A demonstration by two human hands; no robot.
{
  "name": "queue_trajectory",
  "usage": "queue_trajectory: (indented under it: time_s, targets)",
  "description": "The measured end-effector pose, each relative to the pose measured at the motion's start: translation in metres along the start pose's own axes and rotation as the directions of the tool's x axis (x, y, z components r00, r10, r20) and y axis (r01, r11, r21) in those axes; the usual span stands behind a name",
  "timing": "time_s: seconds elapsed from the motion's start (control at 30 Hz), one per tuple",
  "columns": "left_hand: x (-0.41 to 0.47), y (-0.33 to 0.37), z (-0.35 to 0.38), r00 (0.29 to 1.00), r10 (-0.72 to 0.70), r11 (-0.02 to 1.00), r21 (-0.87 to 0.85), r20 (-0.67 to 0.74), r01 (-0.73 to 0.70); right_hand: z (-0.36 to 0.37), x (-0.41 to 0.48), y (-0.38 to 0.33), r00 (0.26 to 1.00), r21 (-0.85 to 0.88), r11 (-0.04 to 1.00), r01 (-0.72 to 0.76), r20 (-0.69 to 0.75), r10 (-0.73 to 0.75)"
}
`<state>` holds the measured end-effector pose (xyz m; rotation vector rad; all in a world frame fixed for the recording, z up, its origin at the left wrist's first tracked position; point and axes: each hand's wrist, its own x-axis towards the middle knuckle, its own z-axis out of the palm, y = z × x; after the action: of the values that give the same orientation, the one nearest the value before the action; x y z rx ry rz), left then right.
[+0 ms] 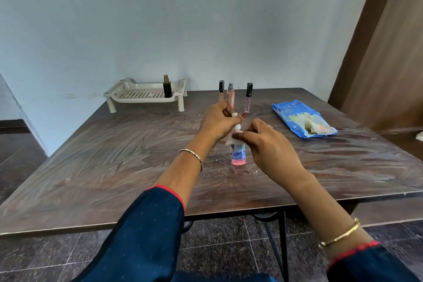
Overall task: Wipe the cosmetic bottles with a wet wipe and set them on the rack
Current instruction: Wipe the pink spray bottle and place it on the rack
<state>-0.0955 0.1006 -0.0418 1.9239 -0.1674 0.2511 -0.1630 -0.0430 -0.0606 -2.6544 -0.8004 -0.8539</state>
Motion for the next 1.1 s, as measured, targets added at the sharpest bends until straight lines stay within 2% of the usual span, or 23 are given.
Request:
queue_trajectory:
  time_s: [0.13, 0.37, 0.57, 0.7, 0.8, 0.87, 1.0, 1.03, 1.1]
  targets:
    - [0.001, 0.002, 0.001, 1.000, -0.013, 0.999, 0.033, -0.027, 0.014, 0.009, 0.005, -0.002, 0.999, -0.068, 0.998, 0.015, 0.030, -0.013]
    - [-0.002, -0.006, 0.003, 1.000, -0.018, 0.998, -0.054, 0.006, 0.018, 0.012, -0.012, -0.006, 0.994, -0.089, 0.996, 0.012, 0.107, -0.003]
    - [-0.008, -0.008, -0.004, 0.983, -0.086, 0.931, -0.338, 0.161, 0.137, 0.012, -0.025, -0.007, 0.981, -0.033, 0.999, -0.009, 0.195, 0.015]
    - [-0.011, -0.008, -0.016, 0.966, -0.088, 0.924, -0.342, 0.242, 0.170, 0.012, -0.029, -0.007, 0.975, -0.003, 1.000, -0.014, 0.220, 0.015]
    - [-0.012, -0.006, -0.022, 0.973, -0.069, 0.939, -0.315, 0.220, 0.138, 0.009, -0.026, -0.001, 0.979, 0.124, 0.990, -0.062, 0.200, 0.036]
    - [-0.012, -0.002, -0.025, 0.982, -0.070, 0.949, -0.290, 0.174, 0.120, 0.007, -0.021, 0.002, 0.988, 0.261, 0.956, -0.134, 0.111, 0.108]
    - [-0.011, -0.002, -0.032, 0.988, -0.107, 0.964, -0.233, 0.114, 0.131, 0.002, -0.010, -0.001, 0.928, 0.574, 0.765, -0.294, -0.020, 0.372]
    - [-0.012, -0.003, -0.034, 0.988, -0.117, 0.966, -0.219, 0.105, 0.137, 0.002, -0.007, -0.003, 0.913, 0.612, 0.731, -0.303, -0.034, 0.406]
    - [-0.014, -0.004, -0.036, 0.986, -0.131, 0.965, -0.215, 0.098, 0.150, 0.006, -0.001, -0.007, 0.908, 0.619, 0.729, -0.292, -0.060, 0.415]
